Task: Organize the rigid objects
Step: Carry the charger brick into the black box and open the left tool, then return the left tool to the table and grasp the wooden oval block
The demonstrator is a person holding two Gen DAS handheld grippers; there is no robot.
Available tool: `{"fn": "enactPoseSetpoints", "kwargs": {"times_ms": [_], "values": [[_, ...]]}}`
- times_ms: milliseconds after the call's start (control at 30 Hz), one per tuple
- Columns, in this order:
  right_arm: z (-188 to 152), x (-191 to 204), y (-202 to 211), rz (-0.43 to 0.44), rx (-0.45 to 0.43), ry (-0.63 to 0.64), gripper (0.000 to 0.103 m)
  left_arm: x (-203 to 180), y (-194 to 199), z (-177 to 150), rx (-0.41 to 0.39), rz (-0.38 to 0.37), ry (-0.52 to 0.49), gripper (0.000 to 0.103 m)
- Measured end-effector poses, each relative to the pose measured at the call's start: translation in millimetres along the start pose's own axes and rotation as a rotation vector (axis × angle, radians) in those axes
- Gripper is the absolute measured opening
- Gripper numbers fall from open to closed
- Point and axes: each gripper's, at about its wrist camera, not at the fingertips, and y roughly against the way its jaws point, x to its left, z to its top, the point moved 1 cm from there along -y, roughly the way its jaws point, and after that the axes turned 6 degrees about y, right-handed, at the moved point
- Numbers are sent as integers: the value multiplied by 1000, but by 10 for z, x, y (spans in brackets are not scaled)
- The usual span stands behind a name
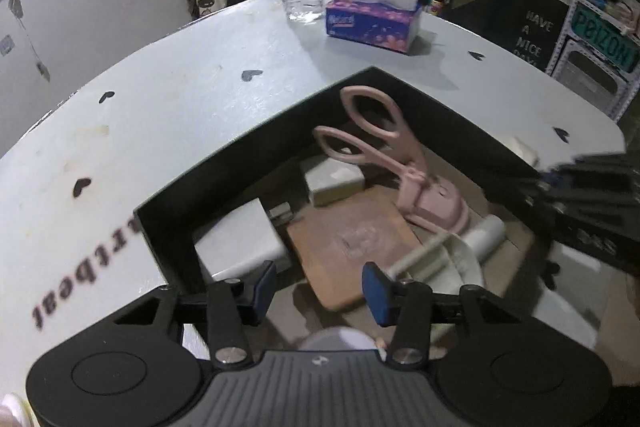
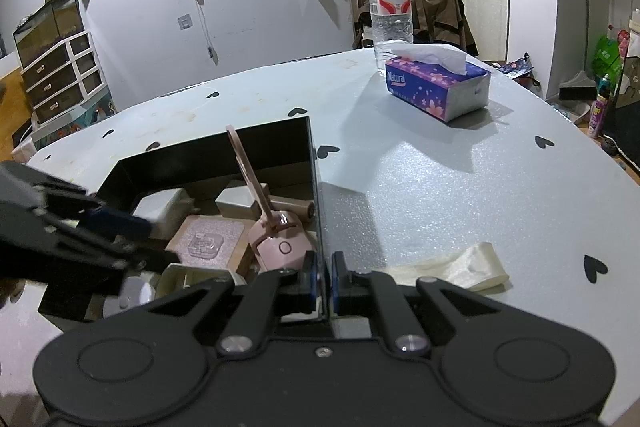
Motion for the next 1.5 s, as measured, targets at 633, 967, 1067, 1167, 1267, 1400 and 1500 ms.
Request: {"fn": "enactPoseSetpoints", "kwargs": {"times_ms": [633,967,1067,1167,1267,1400,1500], "values": [[9,-11,-2,6,2,-3,7,30,298,-2,-71,-78,131,93],[9,9,-20,-4,4,-2,7,23,525,-177,-119,-72,157,101],[15,24,-29,-12,7,3,7,18,596,-239,-134,-66,157,102],[14,31,-26,-15,6,4,6,27,679,-318,-155,-55,164,103],[11,31,-21,-17,5,4,6,58,770,-422,-179,-47,175,103],[10,36,-23,-22,4,3,6,169,895,-616,-222,-19,225,103],[9,44,-23,-27,3,4,5,296,968,-794,-256,12,277,103]]}}
